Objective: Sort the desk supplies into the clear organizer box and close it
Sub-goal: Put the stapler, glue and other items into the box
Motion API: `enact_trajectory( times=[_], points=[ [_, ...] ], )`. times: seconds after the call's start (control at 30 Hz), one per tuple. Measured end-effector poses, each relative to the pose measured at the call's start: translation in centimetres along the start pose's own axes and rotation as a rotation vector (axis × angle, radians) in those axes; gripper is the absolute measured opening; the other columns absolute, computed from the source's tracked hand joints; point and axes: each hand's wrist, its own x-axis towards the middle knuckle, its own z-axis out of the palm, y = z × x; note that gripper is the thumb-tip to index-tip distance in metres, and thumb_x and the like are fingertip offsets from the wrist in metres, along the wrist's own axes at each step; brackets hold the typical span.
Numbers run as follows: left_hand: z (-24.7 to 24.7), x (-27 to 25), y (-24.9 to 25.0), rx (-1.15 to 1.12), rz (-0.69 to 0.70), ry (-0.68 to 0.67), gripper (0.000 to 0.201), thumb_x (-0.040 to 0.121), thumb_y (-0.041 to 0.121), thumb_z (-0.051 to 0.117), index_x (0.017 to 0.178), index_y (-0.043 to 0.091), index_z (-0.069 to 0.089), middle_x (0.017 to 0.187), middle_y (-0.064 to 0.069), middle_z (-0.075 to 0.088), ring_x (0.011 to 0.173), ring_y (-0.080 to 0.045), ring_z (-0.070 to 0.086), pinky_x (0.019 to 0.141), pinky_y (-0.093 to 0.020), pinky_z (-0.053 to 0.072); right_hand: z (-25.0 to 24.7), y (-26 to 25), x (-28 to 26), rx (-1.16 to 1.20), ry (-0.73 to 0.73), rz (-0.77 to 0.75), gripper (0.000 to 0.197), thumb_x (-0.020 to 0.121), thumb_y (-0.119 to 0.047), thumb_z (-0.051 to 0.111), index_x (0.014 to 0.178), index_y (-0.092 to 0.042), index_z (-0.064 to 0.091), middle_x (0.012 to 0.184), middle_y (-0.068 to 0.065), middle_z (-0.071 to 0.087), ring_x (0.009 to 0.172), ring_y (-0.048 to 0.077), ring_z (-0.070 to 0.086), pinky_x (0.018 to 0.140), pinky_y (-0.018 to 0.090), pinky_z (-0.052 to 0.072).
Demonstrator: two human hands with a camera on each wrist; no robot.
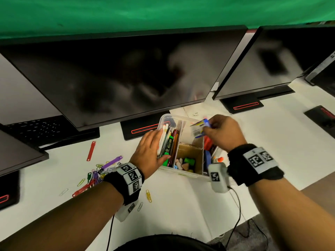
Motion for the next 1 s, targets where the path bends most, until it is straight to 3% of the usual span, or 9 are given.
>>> enact_trajectory(
  times=[0.1,0.23,0.4,0.6,0.73,0.87,1.0],
  points=[
    [0.3,0.2,-0.6,0.089,-0.054,-0.150,0.075,0.096,0.049,0.033,0.150,0.016,-0.007,0.160,-0.001,-0.003,0.148,-0.018,-0.006,0.119,-0.032,0.000,-1.9,1.5,1.8,-0.212,0.025,0.010,0.009,0.078,-0.017,0.068,0.083,-0.011,0.063,0.084,0.011,0.067,0.074,0.024,0.058,0.066,0.026,0.042],
    [0.0,0.5,-0.7,0.125,-0.062,-0.250,0.073,0.097,0.049,0.025,0.149,0.015,-0.013,0.160,-0.002,-0.011,0.148,-0.017,-0.011,0.121,-0.034,0.001,-0.9,2.8,3.1,-0.532,-0.158,0.015,0.021,0.080,-0.017,0.064,0.096,-0.003,0.066,0.098,0.017,0.066,0.081,0.025,0.052,0.068,0.026,0.036],
    [-0.2,0.5,-0.4,0.144,-0.081,-0.282,0.072,0.098,0.048,0.026,0.149,0.016,-0.012,0.160,-0.001,-0.010,0.148,-0.018,-0.009,0.122,-0.037,0.004,0.3,3.6,4.8,-0.719,-0.257,0.065,0.029,0.083,-0.019,0.063,0.106,-0.003,0.060,0.105,0.014,0.063,0.085,0.025,0.051,0.071,0.027,0.038],
    [-0.3,0.6,-0.4,0.133,-0.081,-0.288,0.071,0.098,0.045,0.029,0.150,0.015,-0.010,0.160,-0.001,-0.008,0.148,-0.019,-0.006,0.122,-0.039,0.009,2.5,4.3,5.9,-0.871,-0.364,0.054,0.033,0.084,-0.019,0.064,0.114,-0.005,0.060,0.113,0.013,0.064,0.105,0.028,0.061,0.085,0.030,0.048],
    [-0.4,0.5,-0.3,0.120,-0.095,-0.291,0.070,0.098,0.042,0.031,0.150,0.016,-0.009,0.160,-0.002,-0.005,0.148,-0.020,-0.004,0.122,-0.041,0.013,3.0,4.5,6.2,-0.946,-0.443,0.048,0.034,0.084,-0.018,0.064,0.115,-0.005,0.062,0.114,0.012,0.065,0.106,0.027,0.062,0.083,0.028,0.048],
    [-0.7,0.4,0.0,0.110,-0.099,-0.292,0.070,0.098,0.039,0.032,0.150,0.016,-0.008,0.160,-0.002,-0.005,0.148,-0.020,-0.003,0.122,-0.040,0.012,3.2,4.9,6.3,-0.923,-0.436,0.068,0.035,0.083,-0.019,0.063,0.116,-0.006,0.061,0.112,0.013,0.065,0.104,0.028,0.062,0.077,0.027,0.045],
    [-0.8,0.4,-0.1,0.104,-0.101,-0.294,0.070,0.098,0.040,0.032,0.150,0.016,-0.008,0.160,-0.002,-0.004,0.148,-0.021,-0.004,0.122,-0.041,0.013,3.2,4.6,5.9,-0.896,-0.412,0.061,0.031,0.083,-0.018,0.061,0.111,-0.004,0.062,0.108,0.013,0.066,0.101,0.028,0.063,0.078,0.029,0.047]
  ],
)
